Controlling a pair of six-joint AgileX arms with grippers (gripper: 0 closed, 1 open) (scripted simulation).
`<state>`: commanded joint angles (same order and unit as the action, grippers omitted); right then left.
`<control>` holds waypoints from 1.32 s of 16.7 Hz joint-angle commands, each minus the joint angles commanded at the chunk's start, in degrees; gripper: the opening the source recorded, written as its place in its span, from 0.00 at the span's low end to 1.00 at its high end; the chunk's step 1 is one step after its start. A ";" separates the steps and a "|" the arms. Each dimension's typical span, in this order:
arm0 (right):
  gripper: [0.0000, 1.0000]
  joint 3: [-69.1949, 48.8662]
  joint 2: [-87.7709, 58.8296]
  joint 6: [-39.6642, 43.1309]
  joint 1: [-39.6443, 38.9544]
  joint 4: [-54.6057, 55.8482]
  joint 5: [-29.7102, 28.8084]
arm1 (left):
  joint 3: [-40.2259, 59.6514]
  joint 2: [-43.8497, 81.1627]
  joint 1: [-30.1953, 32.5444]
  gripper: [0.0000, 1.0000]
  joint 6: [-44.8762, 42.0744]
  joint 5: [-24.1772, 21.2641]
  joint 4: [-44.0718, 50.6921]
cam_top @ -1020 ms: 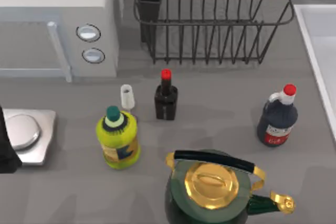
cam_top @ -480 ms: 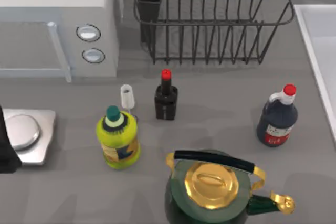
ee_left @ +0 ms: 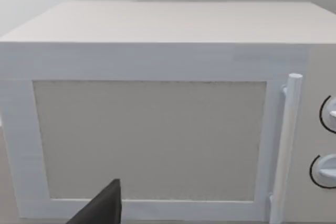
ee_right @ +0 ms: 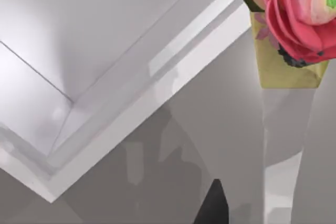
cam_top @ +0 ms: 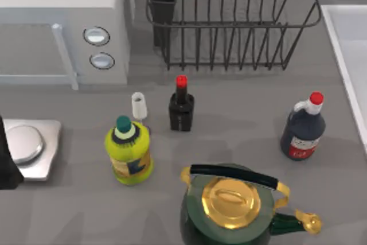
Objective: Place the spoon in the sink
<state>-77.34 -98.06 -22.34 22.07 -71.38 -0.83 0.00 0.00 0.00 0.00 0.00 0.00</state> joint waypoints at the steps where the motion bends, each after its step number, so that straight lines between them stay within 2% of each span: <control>1: 0.00 -5.24 -3.74 -0.74 -0.70 -1.79 -0.02 | 0.00 0.00 0.00 1.00 0.00 0.00 0.00; 9: 0.00 -55.08 -36.99 -7.61 -7.12 -17.51 0.00 | 0.00 0.00 0.00 1.00 0.00 0.00 0.00; 13: 0.00 -75.10 -49.82 -10.53 -10.14 -22.94 -0.08 | 0.00 0.00 0.00 1.00 0.00 0.00 0.00; 17: 0.00 -86.22 -57.28 -12.27 -12.29 -25.63 -0.25 | 0.00 0.00 0.00 1.00 0.00 0.00 0.00; 22: 0.00 -88.43 -58.75 -12.64 -12.78 -26.07 -0.31 | 0.00 0.00 0.00 1.00 0.00 0.00 0.00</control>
<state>-165.76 -156.81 -34.98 9.29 -97.45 -1.14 0.00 0.00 0.00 0.00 0.00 0.00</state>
